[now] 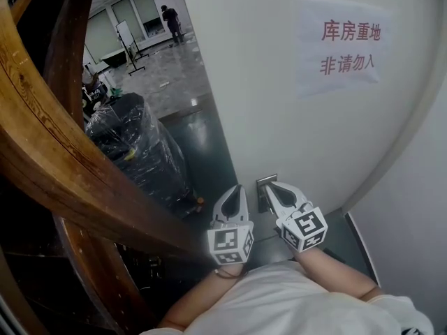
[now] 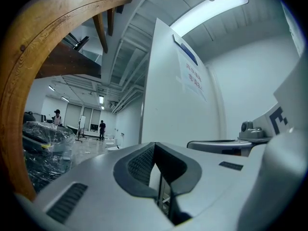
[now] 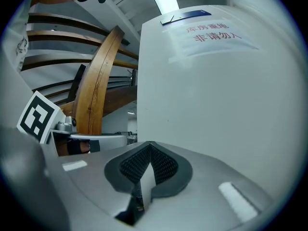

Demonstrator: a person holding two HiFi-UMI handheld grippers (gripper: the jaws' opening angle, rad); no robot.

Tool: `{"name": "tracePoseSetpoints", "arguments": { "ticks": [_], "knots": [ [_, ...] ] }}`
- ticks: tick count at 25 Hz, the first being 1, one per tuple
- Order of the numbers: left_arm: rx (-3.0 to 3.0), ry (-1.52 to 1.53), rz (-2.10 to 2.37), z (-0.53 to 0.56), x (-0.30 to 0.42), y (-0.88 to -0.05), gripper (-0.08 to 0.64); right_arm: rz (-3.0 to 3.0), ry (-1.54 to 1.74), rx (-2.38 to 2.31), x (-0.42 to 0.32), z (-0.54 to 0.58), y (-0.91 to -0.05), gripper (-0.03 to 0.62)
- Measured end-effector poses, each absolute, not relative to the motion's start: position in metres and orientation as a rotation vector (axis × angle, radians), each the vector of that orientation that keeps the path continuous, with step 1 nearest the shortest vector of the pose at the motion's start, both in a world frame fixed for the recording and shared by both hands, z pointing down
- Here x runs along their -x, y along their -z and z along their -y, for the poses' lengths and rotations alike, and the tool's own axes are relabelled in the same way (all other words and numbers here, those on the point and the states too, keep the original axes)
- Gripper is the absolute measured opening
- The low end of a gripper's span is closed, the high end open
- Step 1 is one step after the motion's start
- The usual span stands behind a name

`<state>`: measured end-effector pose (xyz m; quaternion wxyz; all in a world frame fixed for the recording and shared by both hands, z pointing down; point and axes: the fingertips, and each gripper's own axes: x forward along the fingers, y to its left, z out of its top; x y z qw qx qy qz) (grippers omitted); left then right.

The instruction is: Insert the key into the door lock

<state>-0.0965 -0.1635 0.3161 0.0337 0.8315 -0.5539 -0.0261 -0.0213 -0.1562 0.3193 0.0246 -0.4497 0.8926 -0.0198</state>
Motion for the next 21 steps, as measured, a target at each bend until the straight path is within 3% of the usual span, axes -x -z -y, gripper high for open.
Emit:
{"name": "tracePoseSetpoints", "arguments": {
  "ticks": [21],
  "knots": [
    [-2.574,0.107,1.683,0.1643,0.0947,-0.3144,0.006,-2.74,0.109,1.384,0.0227,0.1598,-0.3177,0.0]
  ]
}}
